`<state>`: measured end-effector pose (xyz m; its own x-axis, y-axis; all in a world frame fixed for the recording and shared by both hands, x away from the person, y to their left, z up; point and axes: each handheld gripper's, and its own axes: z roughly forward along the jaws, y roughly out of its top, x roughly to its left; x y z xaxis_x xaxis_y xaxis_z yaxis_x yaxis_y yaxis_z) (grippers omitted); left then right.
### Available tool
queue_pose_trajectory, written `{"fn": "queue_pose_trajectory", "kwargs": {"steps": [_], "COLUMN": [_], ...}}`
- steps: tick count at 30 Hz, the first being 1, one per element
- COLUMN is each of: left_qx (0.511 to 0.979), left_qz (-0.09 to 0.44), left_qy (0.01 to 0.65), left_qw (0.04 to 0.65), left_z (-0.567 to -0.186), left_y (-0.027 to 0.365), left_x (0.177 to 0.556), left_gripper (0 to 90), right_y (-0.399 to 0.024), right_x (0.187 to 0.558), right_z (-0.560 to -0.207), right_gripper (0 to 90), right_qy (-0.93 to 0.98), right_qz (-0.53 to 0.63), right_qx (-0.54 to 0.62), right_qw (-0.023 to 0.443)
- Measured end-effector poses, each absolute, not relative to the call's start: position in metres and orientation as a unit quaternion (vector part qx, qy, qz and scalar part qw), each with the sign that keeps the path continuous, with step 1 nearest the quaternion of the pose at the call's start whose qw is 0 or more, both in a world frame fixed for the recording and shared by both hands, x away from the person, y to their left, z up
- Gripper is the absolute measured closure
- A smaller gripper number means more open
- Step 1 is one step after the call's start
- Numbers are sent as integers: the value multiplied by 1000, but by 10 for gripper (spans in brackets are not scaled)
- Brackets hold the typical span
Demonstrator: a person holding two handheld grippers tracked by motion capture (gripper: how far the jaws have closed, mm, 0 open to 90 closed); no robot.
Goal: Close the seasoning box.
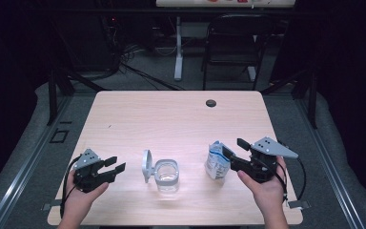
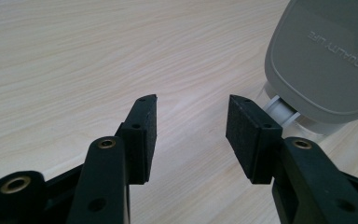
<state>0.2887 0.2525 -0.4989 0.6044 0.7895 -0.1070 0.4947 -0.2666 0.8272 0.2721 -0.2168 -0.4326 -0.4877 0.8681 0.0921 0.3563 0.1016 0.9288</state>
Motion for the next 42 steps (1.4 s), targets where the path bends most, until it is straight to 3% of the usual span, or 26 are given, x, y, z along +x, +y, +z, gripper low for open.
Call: {"fn": "queue_pose_trajectory", "kwargs": {"steps": [20, 42], "left_qx": [773, 776], "left_qz": [166, 164], "left_qy": [419, 420], "left_qw": [447, 441], "left_z": [-501, -505], "left_y": [258, 258], "left_x": [292, 295], "left_gripper": [536, 533], "right_y": [-229, -216], "right_x": [263, 273], "right_z": [-466, -526], "right_gripper": [394, 417], "right_qy": [706, 719], "right_qz": [486, 471], "right_qx": [457, 463], "right_qw": [240, 216]}}
